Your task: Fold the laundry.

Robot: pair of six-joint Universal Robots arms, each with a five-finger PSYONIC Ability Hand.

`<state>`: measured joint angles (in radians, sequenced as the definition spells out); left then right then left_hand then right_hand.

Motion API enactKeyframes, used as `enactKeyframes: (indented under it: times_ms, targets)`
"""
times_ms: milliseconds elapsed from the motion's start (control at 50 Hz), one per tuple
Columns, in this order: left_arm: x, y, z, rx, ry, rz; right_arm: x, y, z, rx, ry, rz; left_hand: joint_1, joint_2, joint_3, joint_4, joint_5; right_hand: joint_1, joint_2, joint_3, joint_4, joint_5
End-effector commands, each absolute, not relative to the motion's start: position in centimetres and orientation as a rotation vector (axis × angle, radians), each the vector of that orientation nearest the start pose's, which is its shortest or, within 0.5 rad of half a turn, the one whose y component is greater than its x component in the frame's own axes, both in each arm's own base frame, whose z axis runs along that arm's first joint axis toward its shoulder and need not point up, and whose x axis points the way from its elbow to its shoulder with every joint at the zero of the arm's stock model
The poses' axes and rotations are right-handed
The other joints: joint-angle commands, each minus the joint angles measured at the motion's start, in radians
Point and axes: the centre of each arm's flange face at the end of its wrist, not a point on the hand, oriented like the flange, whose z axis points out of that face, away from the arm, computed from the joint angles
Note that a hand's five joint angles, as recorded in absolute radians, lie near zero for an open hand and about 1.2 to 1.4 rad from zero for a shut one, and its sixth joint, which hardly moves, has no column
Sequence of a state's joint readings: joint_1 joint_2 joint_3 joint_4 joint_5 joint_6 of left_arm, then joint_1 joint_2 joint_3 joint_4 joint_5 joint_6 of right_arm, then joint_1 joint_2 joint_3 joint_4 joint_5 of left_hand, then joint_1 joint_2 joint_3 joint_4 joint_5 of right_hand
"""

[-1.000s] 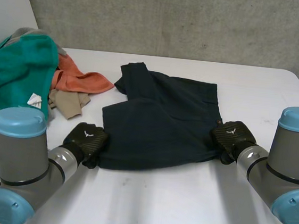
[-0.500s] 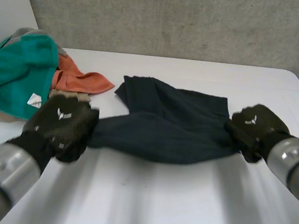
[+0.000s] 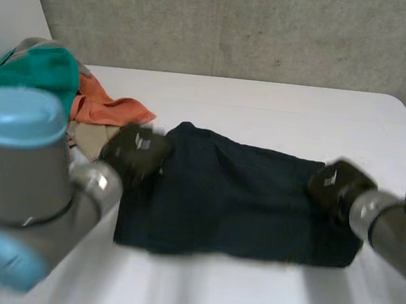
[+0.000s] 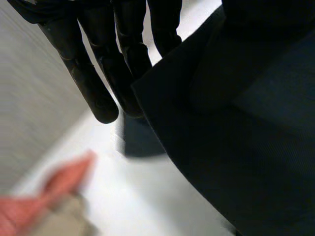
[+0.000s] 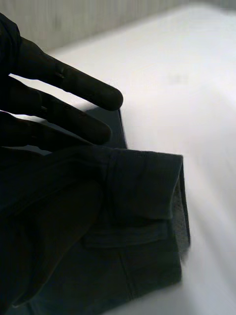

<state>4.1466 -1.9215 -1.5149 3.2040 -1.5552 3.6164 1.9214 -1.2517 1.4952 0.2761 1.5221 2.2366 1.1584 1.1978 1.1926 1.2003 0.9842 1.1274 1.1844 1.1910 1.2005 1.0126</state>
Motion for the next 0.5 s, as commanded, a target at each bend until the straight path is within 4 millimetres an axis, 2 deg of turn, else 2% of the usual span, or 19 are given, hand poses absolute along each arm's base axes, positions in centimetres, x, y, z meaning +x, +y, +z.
enactKeyframes:
  times_ms: [20,40,80,100,120,180,220,240,320,340,380,400,420,460,480,500]
  targets:
    - [-33.3,-31.2,33.5,0.772,1.449,-2.605,26.5,-32.8,30.7,-1.267,1.977,-2.495,0.238,0.198,0.204,0.196,0.238,0.269,0.212,0.205,0.196,0.209]
    - [-33.2,-31.9,36.2,0.661,1.283,-2.693,26.7,-33.3,31.9,-1.198,1.899,-2.587,0.238,0.198,0.204,0.196,0.238,0.269,0.212,0.205,0.196,0.209]
    - [-32.7,-32.6,38.7,0.551,1.127,-2.763,27.0,-34.1,33.8,-1.066,1.744,-2.739,0.238,0.198,0.204,0.196,0.238,0.269,0.212,0.205,0.196,0.209]
    - [-32.3,-32.8,39.8,0.495,1.053,-2.791,27.3,-34.7,35.4,-0.956,1.573,-2.870,0.238,0.198,0.204,0.196,0.238,0.269,0.212,0.205,0.196,0.209]
    - [-31.9,-32.9,41.2,0.431,0.958,-2.828,27.3,-34.9,36.3,-0.903,1.496,-2.928,0.238,0.198,0.204,0.196,0.238,0.269,0.212,0.205,0.196,0.209]
    - [-32.1,-32.9,41.7,0.398,0.905,-2.855,27.7,-35.3,37.6,-0.792,1.293,-3.041,0.238,0.198,0.204,0.196,0.238,0.269,0.212,0.205,0.196,0.209]
    - [-32.2,-32.8,41.2,0.420,0.936,-2.844,28.0,-35.4,37.7,-0.796,1.259,-3.048,0.238,0.198,0.204,0.196,0.238,0.269,0.212,0.205,0.196,0.209]
    - [-32.2,-32.8,40.9,0.434,0.956,-2.837,28.3,-35.8,37.1,-0.822,1.271,-3.028,0.238,0.198,0.204,0.196,0.238,0.269,0.212,0.205,0.196,0.209]
    - [-32.3,-33.0,37.2,0.536,1.143,-2.745,29.0,-36.9,34.7,-0.900,1.354,-2.946,0.238,0.198,0.204,0.196,0.238,0.269,0.212,0.205,0.196,0.209]
    - [-32.2,-33.0,35.5,0.567,1.221,-2.700,29.1,-37.1,34.2,-0.913,1.370,-2.930,0.238,0.198,0.204,0.196,0.238,0.269,0.212,0.205,0.196,0.209]
    - [-31.9,-32.8,33.6,0.596,1.309,-2.643,29.3,-37.3,33.2,-0.947,1.402,-2.893,0.238,0.198,0.204,0.196,0.238,0.269,0.212,0.205,0.196,0.209]
    - [-31.8,-32.7,32.9,0.603,1.340,-2.619,29.5,-37.6,32.1,-0.982,1.437,-2.852,0.238,0.198,0.204,0.196,0.238,0.269,0.212,0.205,0.196,0.209]
    - [-31.5,-32.4,31.0,0.627,1.419,-2.555,29.6,-37.7,31.2,-1.005,1.463,-2.824,0.238,0.198,0.204,0.196,0.238,0.269,0.212,0.205,0.196,0.209]
    - [-31.5,-31.7,28.9,0.666,1.504,-2.489,29.8,-38.0,29.4,-1.050,1.529,-2.757,0.238,0.198,0.204,0.196,0.238,0.269,0.212,0.205,0.196,0.209]
    - [-31.4,-31.1,27.8,0.695,1.548,-2.456,29.8,-38.1,27.4,-1.102,1.618,-2.668,0.238,0.198,0.204,0.196,0.238,0.269,0.212,0.205,0.196,0.209]
    - [-31.4,-30.1,25.6,0.759,1.628,-2.387,29.8,-38.0,26.4,-1.128,1.663,-2.623,0.238,0.198,0.204,0.196,0.238,0.269,0.212,0.205,0.196,0.209]
